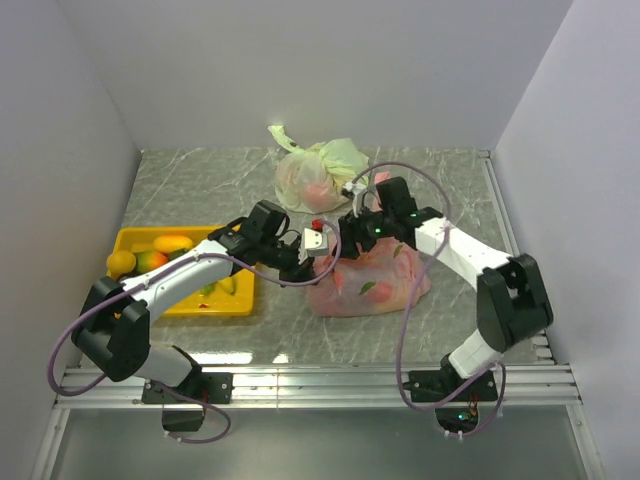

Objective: Place the fake fruits into the plastic bag and tie a complex knot

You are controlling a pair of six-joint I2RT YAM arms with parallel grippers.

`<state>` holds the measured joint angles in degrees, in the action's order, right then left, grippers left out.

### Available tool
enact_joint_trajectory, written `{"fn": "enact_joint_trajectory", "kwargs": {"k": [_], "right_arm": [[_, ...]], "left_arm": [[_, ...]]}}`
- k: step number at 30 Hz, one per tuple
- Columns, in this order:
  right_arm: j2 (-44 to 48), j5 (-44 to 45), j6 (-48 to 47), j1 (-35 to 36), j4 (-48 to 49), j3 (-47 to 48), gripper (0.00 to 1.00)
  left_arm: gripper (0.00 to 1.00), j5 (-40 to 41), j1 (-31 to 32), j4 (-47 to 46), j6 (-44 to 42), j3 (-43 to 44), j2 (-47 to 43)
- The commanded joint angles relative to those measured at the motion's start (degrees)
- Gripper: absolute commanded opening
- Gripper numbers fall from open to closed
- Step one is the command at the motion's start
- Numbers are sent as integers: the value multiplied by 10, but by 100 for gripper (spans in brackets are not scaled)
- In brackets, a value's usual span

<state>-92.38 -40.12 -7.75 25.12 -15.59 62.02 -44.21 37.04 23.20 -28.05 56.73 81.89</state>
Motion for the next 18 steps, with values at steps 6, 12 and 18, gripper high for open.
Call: {"fn": "enact_joint_trajectory", "kwargs": {"k": [6, 12, 18], "right_arm": [[137, -32, 110, -16, -8, 9, 61], [118, -11, 158, -16, 39, -8, 58], [46, 79, 151, 6, 46, -29, 34]], "left_arm": [[1, -32, 4, 15, -15, 32, -16], [1, -33, 4, 27, -16, 33, -21], [0, -33, 5, 42, -16, 37, -25]]}}
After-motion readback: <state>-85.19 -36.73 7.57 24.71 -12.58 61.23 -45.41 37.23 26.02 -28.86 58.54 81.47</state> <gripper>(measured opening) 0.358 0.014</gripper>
